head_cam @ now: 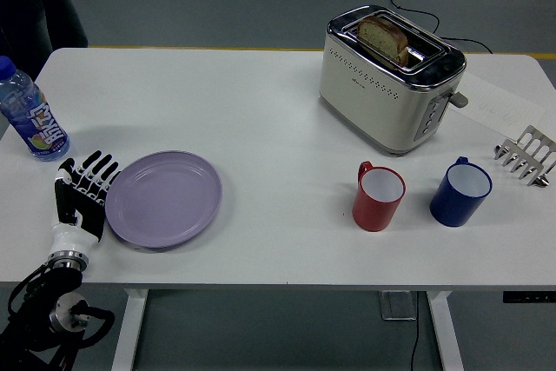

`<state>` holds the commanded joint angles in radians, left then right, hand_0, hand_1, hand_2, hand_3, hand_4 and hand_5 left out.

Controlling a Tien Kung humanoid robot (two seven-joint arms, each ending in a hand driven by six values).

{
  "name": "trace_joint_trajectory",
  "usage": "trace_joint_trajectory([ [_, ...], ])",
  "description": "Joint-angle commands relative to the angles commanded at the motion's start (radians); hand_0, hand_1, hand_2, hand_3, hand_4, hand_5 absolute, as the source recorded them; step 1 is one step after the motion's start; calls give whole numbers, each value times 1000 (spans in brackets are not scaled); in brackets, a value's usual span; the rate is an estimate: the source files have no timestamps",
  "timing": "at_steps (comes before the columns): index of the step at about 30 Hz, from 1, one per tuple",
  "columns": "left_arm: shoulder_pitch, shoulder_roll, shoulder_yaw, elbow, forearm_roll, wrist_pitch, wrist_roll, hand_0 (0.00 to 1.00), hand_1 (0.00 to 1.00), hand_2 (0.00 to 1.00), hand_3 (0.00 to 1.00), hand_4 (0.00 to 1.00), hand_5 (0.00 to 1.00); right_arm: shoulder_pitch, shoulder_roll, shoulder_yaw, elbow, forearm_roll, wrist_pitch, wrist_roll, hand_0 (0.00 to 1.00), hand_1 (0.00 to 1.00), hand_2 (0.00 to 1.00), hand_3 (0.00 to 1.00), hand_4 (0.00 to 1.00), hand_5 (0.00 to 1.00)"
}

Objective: Push plate across desktop

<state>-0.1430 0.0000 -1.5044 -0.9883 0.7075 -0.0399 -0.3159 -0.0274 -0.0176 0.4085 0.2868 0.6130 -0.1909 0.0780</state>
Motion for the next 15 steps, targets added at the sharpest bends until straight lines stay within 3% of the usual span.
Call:
trace_joint_trajectory([
  [15, 12, 0, 46, -20, -19, 1, -2, 722, 726, 685, 598, 476, 998, -7, 1, 16, 1, -24, -7, -7, 601, 541, 654, 654, 398, 610],
])
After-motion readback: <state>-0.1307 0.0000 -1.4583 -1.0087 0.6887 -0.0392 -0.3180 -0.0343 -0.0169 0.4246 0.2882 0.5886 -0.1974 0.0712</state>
